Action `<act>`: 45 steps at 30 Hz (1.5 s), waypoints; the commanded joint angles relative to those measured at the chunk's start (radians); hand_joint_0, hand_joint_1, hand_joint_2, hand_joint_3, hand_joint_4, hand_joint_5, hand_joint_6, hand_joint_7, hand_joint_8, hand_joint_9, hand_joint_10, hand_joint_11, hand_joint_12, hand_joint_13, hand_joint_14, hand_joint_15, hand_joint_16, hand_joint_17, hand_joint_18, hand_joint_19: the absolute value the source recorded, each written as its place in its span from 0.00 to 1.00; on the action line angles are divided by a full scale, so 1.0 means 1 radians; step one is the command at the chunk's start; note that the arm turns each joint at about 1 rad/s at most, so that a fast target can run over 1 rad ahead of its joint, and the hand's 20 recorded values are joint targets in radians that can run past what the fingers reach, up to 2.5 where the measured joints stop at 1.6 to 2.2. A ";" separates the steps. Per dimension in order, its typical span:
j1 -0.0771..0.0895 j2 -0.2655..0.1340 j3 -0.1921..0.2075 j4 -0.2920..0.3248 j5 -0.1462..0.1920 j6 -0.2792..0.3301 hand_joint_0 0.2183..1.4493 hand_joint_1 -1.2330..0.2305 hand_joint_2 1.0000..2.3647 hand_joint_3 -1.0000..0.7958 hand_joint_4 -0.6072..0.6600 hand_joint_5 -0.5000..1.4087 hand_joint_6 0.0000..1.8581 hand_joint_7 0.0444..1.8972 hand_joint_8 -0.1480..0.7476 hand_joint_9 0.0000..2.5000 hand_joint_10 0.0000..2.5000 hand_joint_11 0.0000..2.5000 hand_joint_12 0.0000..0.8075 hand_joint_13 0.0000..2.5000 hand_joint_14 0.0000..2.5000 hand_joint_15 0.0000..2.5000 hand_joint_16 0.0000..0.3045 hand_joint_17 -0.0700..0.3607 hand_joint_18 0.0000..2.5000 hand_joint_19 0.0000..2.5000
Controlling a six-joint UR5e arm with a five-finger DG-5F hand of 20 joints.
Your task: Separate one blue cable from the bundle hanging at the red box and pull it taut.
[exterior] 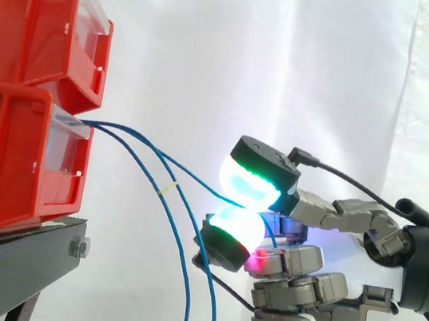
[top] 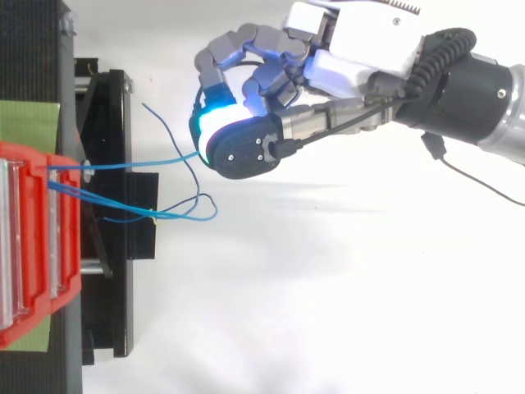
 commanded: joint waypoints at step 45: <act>0.017 0.000 -0.002 0.006 0.003 -0.002 0.49 0.33 0.01 0.42 0.47 0.16 0.53 0.84 0.43 0.36 0.44 0.69 0.35 0.39 0.96 0.46 0.10 0.31 0.42 0.64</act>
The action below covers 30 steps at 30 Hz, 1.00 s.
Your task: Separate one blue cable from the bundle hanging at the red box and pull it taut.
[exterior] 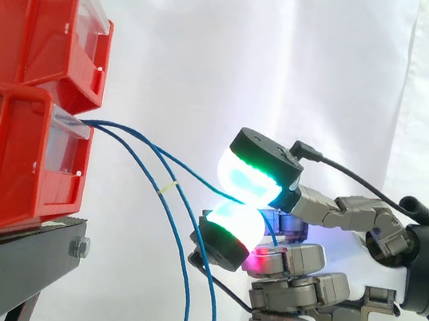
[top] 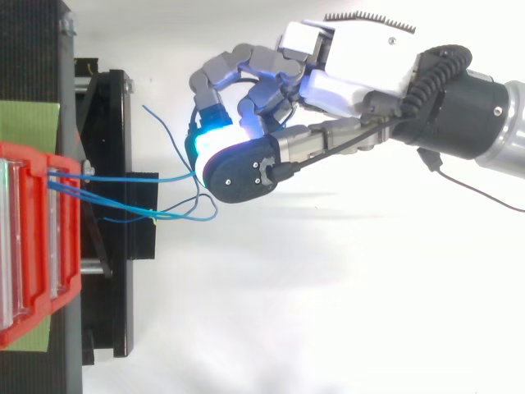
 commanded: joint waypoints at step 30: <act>0.000 0.000 0.000 0.000 0.000 0.001 0.50 0.32 0.01 0.42 0.49 0.16 0.53 0.84 0.43 0.36 0.44 0.68 0.36 0.39 0.96 0.46 0.10 0.31 0.42 0.64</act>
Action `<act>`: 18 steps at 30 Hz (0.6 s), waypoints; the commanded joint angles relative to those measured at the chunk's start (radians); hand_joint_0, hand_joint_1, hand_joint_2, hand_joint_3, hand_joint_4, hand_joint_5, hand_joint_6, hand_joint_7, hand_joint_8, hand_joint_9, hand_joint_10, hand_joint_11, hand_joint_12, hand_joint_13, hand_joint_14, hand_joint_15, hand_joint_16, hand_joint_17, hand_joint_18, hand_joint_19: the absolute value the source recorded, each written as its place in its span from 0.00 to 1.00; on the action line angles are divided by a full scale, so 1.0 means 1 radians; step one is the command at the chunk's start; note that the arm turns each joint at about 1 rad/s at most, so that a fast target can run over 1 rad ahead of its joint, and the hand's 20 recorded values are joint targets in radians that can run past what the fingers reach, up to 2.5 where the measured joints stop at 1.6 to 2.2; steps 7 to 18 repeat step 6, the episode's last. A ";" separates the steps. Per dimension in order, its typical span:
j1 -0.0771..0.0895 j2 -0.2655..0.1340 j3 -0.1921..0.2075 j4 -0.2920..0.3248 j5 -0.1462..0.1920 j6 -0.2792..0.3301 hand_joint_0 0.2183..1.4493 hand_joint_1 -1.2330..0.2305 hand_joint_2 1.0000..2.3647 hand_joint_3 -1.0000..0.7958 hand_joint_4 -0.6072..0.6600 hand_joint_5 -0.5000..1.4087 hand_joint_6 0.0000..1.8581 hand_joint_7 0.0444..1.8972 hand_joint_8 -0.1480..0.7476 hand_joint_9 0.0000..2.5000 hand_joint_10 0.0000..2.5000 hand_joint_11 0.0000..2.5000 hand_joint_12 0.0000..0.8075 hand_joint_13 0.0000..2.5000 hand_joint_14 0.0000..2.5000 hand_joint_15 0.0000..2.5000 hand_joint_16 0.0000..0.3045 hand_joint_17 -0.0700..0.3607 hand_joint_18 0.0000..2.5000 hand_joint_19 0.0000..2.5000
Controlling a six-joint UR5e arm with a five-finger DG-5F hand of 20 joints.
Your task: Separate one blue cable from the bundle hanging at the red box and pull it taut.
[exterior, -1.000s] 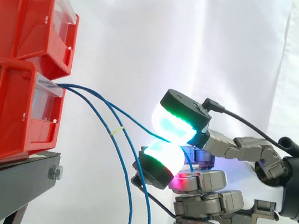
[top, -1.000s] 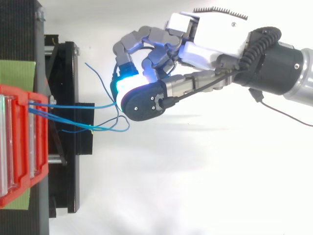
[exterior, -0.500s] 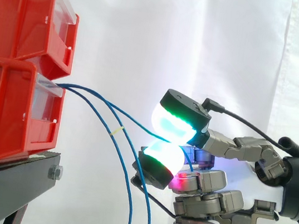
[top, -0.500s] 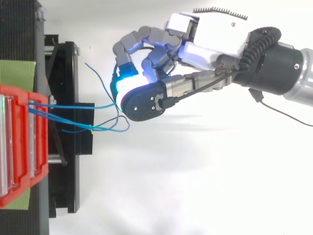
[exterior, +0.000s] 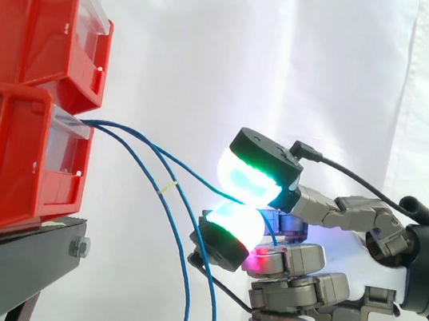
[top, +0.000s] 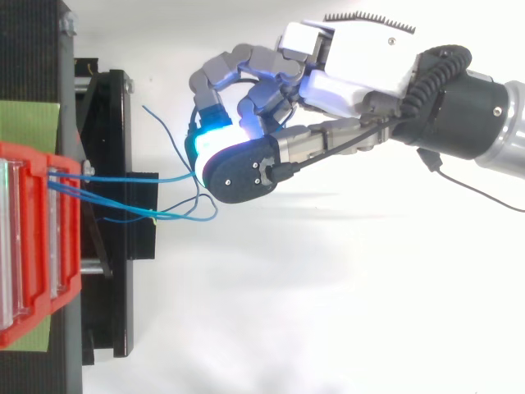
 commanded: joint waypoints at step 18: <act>0.000 0.001 0.000 0.000 -0.002 0.000 0.49 0.32 0.01 0.42 0.48 0.16 0.53 0.84 0.43 0.36 0.44 0.67 0.36 0.39 0.97 0.45 0.10 0.32 0.42 0.63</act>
